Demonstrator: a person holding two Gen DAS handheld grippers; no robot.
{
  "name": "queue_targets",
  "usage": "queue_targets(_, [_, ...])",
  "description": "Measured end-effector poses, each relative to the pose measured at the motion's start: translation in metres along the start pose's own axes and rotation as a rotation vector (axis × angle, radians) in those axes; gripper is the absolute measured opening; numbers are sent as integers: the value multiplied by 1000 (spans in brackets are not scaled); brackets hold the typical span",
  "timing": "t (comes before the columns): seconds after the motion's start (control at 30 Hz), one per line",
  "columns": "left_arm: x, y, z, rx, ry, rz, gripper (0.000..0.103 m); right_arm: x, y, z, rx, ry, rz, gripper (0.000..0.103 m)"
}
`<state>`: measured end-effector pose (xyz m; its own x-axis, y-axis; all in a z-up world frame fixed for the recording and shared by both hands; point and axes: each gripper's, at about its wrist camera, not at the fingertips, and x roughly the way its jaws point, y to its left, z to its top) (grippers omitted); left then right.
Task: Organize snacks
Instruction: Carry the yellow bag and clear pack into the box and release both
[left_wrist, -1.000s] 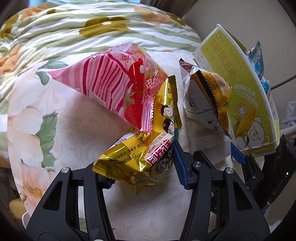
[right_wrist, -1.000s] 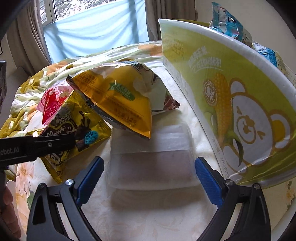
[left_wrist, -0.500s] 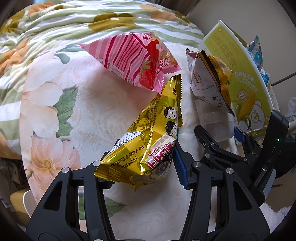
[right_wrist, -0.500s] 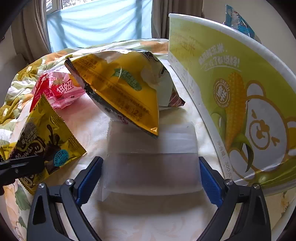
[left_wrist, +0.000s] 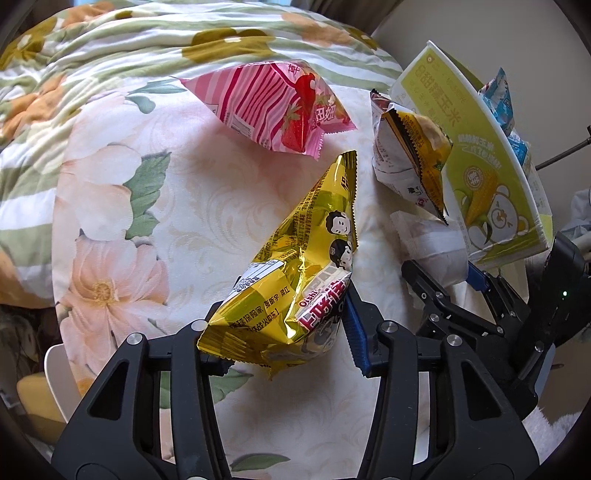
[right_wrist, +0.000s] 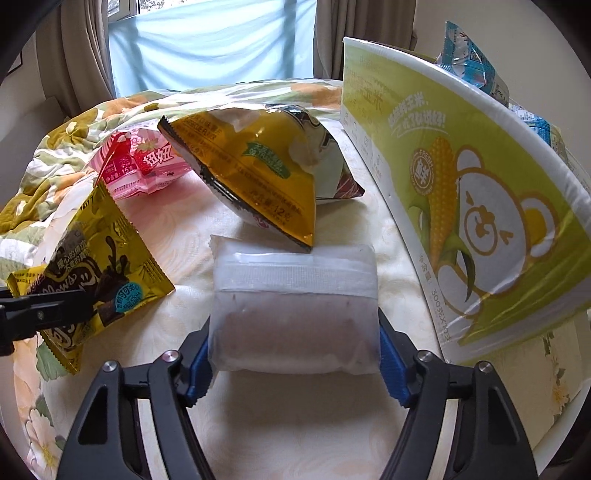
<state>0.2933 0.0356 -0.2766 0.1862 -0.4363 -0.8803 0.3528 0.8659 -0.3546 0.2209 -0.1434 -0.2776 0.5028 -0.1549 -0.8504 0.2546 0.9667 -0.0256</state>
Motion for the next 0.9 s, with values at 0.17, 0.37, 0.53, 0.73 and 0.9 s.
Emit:
queue_targets(0.17, [-20,-3,-1,-2,-32,-15,44,-21,-6,-8,17,-9,22,70])
queue_targets(0.37, [-62,-16,-4,15,-84,-48,44,-67,-5,-2,0,-77,54,69])
queue_targets(0.53, [-100,-41,8,50,-157,-48,44,-115,-15,13,-14,-158,103,69])
queue_targets(0.73, [-125,-87,38,71,-246,-31,44,-153,-50,43,7,-243,132,70])
queue_targets(0.9, [-126,-151,56,102,-296,-41,44,-167,-100,63,15,-288,122,70])
